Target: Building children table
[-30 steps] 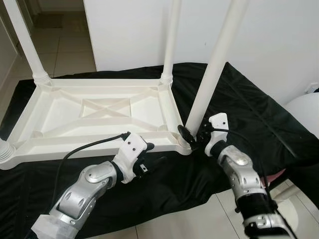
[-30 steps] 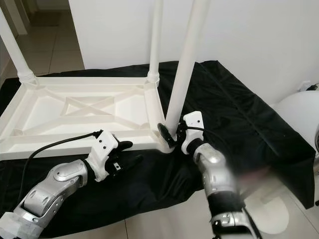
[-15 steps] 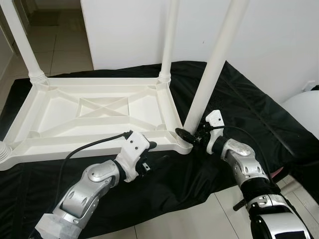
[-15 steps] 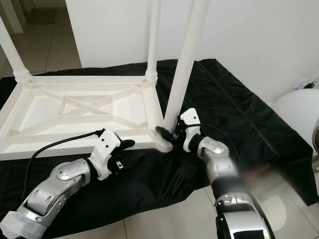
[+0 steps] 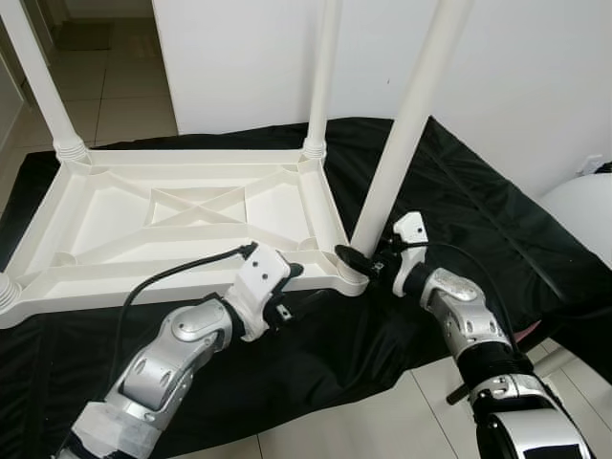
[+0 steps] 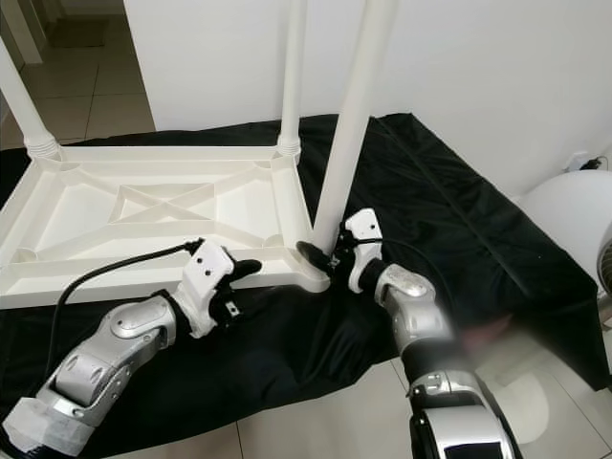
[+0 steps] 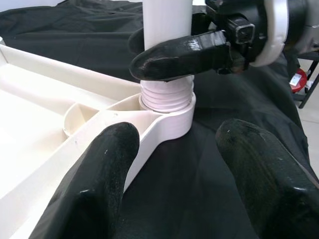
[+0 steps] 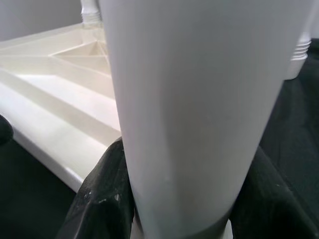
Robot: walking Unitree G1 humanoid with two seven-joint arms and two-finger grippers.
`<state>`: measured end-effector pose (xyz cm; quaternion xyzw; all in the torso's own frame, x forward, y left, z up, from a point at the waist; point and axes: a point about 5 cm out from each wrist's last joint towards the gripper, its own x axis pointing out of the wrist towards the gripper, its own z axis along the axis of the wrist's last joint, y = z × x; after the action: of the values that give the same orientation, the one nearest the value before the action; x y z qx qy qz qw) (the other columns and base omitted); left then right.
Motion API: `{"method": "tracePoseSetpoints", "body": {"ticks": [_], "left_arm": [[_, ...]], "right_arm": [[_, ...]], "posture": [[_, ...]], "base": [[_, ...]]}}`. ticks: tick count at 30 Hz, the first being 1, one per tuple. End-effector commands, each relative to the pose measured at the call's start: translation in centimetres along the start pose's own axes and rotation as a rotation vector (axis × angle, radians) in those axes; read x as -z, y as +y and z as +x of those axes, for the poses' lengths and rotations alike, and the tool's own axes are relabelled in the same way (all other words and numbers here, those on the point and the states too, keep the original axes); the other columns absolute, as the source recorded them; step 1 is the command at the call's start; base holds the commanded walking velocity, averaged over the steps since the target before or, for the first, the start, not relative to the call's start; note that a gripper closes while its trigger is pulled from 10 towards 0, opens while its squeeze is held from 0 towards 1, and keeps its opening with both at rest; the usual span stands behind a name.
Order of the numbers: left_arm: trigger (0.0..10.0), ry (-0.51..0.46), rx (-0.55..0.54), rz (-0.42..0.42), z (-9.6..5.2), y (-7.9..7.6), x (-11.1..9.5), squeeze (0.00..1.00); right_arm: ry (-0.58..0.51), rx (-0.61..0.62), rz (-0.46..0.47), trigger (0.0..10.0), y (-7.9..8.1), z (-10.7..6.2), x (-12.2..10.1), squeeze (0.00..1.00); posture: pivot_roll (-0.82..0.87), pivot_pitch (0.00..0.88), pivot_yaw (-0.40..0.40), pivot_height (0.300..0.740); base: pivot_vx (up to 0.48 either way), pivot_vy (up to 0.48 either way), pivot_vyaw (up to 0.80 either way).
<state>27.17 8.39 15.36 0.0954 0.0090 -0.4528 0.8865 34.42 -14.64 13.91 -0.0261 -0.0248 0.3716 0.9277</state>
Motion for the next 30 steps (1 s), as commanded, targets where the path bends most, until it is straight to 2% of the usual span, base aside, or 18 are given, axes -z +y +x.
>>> {"method": "tracePoseSetpoints", "body": {"ticks": [1, 2, 3, 6, 9, 14, 16, 18, 24, 27, 28, 29, 30], "left_arm": [[10.0, 0.002, 0.007, 0.010, 0.1, 0.0, 0.3, 0.00], [10.0, 0.002, 0.007, 0.010, 0.1, 0.0, 0.3, 0.00], [10.0, -0.012, -0.006, 0.028, 0.3, 0.0, 0.5, 0.00], [10.0, -0.017, -0.007, 0.032, 0.3, 0.0, 0.5, 0.00], [10.0, -0.026, -0.031, 0.013, 0.5, 0.0, 0.8, 0.00], [10.0, -0.093, -0.073, -0.036, 0.9, -0.7, 1.1, 0.00], [10.0, -0.112, -0.071, -0.068, 0.9, -1.2, 1.4, 0.00], [10.0, -0.116, -0.069, -0.079, 0.9, -1.3, 1.4, 0.00], [10.0, -0.131, -0.043, -0.074, 0.7, -1.7, 1.6, 0.00], [10.0, -0.134, -0.036, -0.069, 0.3, -1.6, 1.7, 0.00], [10.0, -0.134, -0.036, -0.069, 0.3, -1.6, 1.7, 0.00], [10.0, -0.131, -0.043, -0.064, 0.2, -1.3, 1.9, 0.00], [10.0, -0.131, -0.043, -0.064, 0.2, -1.3, 1.9, 0.00]], "right_arm": [[-0.057, 0.034, 0.049, 10.0, 0.5, 0.1, -0.3, 0.00], [-0.057, 0.034, 0.049, 10.0, 0.5, 0.1, -0.3, 0.00], [-0.072, 0.086, 0.051, 10.0, 0.7, 0.0, -0.3, 0.00], [-0.072, 0.098, 0.055, 10.0, 0.7, -0.1, -0.3, 0.00], [-0.076, 0.126, 0.062, 10.0, 0.8, -0.2, -0.2, 0.00], [-0.068, 0.257, 0.066, 10.0, 1.2, -0.6, 0.3, 0.00], [-0.053, 0.359, 0.052, 10.0, 1.9, -0.7, 0.5, 0.00], [-0.055, 0.382, 0.054, 10.0, 2.1, -0.7, 0.5, 0.00], [-0.087, 0.464, 0.090, 10.0, 3.2, -0.6, 0.0, 0.00], [-0.086, 0.594, 0.118, 10.0, 4.4, -0.2, 0.0, 0.00], [-0.086, 0.594, 0.118, 10.0, 4.4, -0.2, 0.0, 0.00], [-0.065, 0.673, 0.129, 10.0, 4.5, -0.3, 0.2, 0.00], [-0.065, 0.673, 0.129, 10.0, 4.5, -0.3, 0.2, 0.00]], "posture": [[-0.02, 0.032, -0.042, 0.740], [-0.02, 0.032, -0.042, 0.740], [-0.02, 0.032, -0.044, 0.740], [-0.02, 0.032, -0.044, 0.740], [-0.02, 0.035, -0.042, 0.740], [-0.03, 0.027, -0.037, 0.740], [-0.04, 0.021, -0.027, 0.740], [-0.04, 0.021, -0.027, 0.740], [-0.04, 0.021, -0.022, 0.740], [-0.04, 0.017, -0.019, 0.740], [-0.04, 0.017, -0.019, 0.740], [-0.04, 0.016, -0.016, 0.740], [-0.04, 0.016, -0.016, 0.740]], "base": [[0.000, 0.000, 0.00], [0.000, 0.000, 0.00], [0.000, 0.000, 0.00], [0.000, 0.000, 0.00], [0.000, 0.000, 0.00], [0.000, 0.000, 0.00], [0.000, 0.000, 0.00], [0.000, 0.000, 0.00], [0.000, 0.000, 0.00], [0.000, 0.000, 0.00], [0.000, 0.000, 0.00], [0.000, 0.000, 0.00], [0.000, 0.000, 0.00]]}}
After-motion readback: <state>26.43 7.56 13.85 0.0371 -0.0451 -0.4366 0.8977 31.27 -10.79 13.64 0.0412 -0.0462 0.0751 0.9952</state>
